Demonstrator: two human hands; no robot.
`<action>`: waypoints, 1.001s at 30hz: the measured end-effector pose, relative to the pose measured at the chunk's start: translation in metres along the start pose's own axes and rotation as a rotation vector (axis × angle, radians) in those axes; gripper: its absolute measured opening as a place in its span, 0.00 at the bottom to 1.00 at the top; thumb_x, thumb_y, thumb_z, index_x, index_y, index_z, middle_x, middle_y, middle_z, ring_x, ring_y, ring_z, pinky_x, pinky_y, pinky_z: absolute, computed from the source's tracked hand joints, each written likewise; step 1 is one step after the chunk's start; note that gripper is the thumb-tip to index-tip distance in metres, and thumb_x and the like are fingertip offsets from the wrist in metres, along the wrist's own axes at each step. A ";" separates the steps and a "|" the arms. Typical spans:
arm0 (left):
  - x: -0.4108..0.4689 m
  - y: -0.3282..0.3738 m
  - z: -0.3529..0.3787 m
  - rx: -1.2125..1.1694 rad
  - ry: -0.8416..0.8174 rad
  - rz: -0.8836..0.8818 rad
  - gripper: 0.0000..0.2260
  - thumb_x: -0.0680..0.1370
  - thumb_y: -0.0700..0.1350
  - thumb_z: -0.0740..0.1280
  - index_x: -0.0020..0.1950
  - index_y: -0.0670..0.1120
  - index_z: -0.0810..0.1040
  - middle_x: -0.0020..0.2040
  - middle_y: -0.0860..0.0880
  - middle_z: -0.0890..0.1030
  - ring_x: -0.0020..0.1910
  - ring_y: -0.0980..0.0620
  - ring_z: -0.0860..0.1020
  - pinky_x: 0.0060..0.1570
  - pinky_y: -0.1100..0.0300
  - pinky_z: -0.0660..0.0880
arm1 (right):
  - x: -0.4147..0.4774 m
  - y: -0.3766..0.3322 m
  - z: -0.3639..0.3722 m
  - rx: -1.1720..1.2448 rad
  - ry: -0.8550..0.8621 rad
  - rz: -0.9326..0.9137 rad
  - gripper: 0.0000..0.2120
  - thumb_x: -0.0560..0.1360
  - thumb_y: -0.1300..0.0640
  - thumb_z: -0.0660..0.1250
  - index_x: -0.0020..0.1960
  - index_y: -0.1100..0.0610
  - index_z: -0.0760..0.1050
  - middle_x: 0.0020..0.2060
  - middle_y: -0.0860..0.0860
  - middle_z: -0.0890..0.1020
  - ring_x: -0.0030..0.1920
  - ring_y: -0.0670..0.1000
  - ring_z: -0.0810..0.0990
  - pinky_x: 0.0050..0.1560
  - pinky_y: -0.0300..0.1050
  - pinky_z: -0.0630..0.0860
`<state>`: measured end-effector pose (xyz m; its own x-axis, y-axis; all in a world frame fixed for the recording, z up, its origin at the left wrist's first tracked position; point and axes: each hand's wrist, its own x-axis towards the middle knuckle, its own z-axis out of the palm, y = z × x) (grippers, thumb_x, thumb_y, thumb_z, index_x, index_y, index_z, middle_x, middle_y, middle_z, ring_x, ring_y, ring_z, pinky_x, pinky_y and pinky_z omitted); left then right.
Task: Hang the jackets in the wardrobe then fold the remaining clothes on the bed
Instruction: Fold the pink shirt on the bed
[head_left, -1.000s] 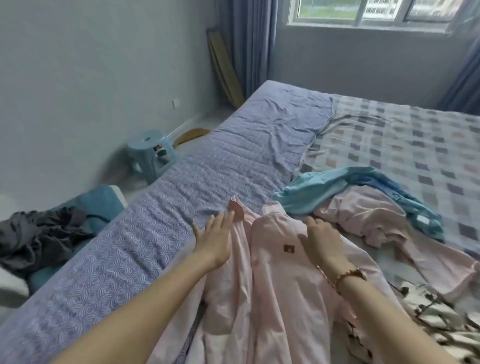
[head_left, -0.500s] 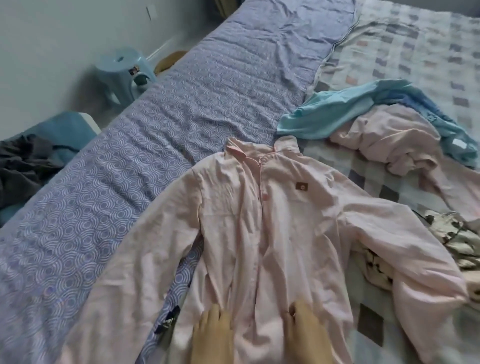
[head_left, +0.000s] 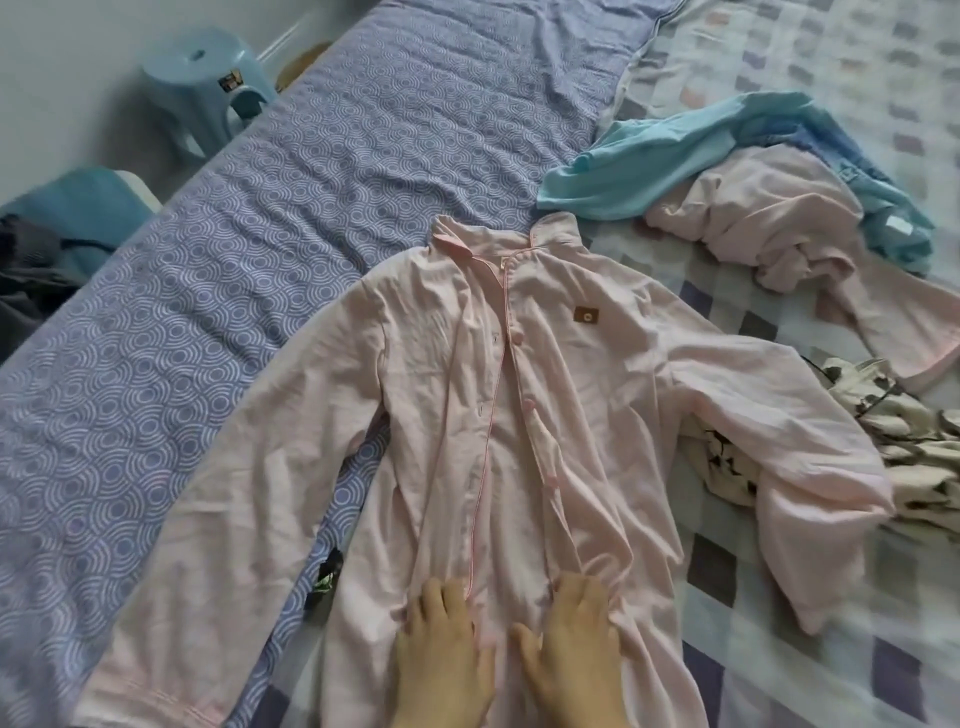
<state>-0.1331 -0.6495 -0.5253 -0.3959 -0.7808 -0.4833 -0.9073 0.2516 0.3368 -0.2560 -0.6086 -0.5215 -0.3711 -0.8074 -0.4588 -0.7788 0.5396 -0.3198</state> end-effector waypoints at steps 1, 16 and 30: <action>0.001 0.001 0.003 -0.018 0.027 -0.039 0.31 0.49 0.49 0.76 0.48 0.43 0.71 0.40 0.44 0.74 0.31 0.44 0.78 0.23 0.60 0.73 | -0.002 0.003 0.005 0.022 -0.044 0.073 0.36 0.49 0.46 0.79 0.48 0.58 0.66 0.43 0.61 0.77 0.40 0.64 0.81 0.28 0.52 0.77; 0.008 0.000 -0.021 -0.259 -0.023 -0.130 0.13 0.77 0.47 0.60 0.39 0.56 0.56 0.41 0.51 0.71 0.60 0.50 0.72 0.46 0.64 0.58 | -0.009 0.005 -0.059 0.314 -0.139 -0.063 0.10 0.75 0.48 0.57 0.44 0.44 0.55 0.33 0.42 0.71 0.43 0.49 0.73 0.47 0.45 0.71; -0.006 -0.004 -0.030 -0.194 -0.044 -0.062 0.11 0.76 0.45 0.57 0.35 0.53 0.59 0.48 0.49 0.70 0.57 0.48 0.72 0.54 0.59 0.70 | -0.024 -0.013 -0.072 0.159 -0.304 -0.128 0.17 0.75 0.53 0.60 0.62 0.48 0.61 0.37 0.46 0.71 0.43 0.52 0.70 0.39 0.42 0.67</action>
<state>-0.1229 -0.6636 -0.4993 -0.3498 -0.7643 -0.5417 -0.8876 0.0854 0.4526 -0.2734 -0.6135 -0.4466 -0.0902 -0.7757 -0.6246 -0.7116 0.4890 -0.5045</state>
